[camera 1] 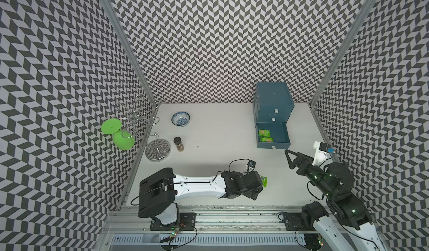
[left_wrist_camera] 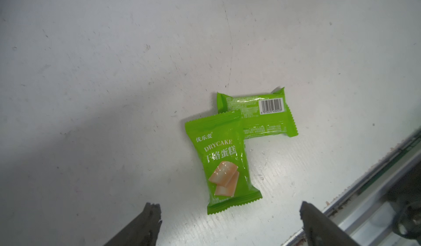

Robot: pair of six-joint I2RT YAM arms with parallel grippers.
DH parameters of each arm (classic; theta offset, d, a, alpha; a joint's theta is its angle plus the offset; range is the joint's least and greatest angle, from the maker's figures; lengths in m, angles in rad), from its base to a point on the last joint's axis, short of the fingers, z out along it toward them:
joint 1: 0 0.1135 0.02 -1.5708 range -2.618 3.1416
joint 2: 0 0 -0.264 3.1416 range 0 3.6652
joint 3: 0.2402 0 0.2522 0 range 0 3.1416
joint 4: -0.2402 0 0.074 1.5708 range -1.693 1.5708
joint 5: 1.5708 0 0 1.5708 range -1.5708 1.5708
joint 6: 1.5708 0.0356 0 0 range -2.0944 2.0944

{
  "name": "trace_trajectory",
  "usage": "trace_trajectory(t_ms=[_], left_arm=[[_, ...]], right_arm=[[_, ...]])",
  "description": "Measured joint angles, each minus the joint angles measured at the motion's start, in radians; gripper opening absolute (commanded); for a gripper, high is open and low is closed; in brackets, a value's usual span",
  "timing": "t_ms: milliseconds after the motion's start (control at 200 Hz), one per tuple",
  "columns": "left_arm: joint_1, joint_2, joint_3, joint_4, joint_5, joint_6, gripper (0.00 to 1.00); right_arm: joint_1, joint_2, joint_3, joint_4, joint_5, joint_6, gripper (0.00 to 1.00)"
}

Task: Place the cookies into the drawer by color
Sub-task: Pick up the cookie at the center of the board.

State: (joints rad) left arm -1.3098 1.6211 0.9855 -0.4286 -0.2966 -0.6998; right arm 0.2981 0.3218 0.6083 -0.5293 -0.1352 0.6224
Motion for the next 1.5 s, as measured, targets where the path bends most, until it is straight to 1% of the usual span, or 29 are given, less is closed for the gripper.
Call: trace_trajectory(t_ms=[120,275,451,721,1112,1502], left_arm=[[0.000,0.066,0.002,0.006,-0.003,-0.001,0.98],[-0.008,0.127,0.019,0.010,-0.005,-0.002,0.93],[-0.015,0.179,0.045,0.009,-0.009,0.000,0.84],[-0.019,0.199,0.066,0.008,-0.021,-0.002,0.68],[-0.019,0.206,0.080,0.002,-0.026,-0.008,0.48],[-0.021,0.203,0.107,-0.025,-0.045,-0.009,0.46]], right_arm=[[0.000,0.000,0.000,-0.001,0.000,0.000,0.89],[0.000,-0.001,-0.006,-0.003,0.000,0.001,0.89],[0.000,-0.001,-0.006,-0.002,0.000,0.003,0.89],[0.000,-0.003,-0.006,-0.002,0.000,0.007,0.89],[0.000,-0.003,-0.006,-0.002,0.000,0.008,0.89],[0.000,-0.003,-0.006,-0.002,0.000,0.011,0.89]])
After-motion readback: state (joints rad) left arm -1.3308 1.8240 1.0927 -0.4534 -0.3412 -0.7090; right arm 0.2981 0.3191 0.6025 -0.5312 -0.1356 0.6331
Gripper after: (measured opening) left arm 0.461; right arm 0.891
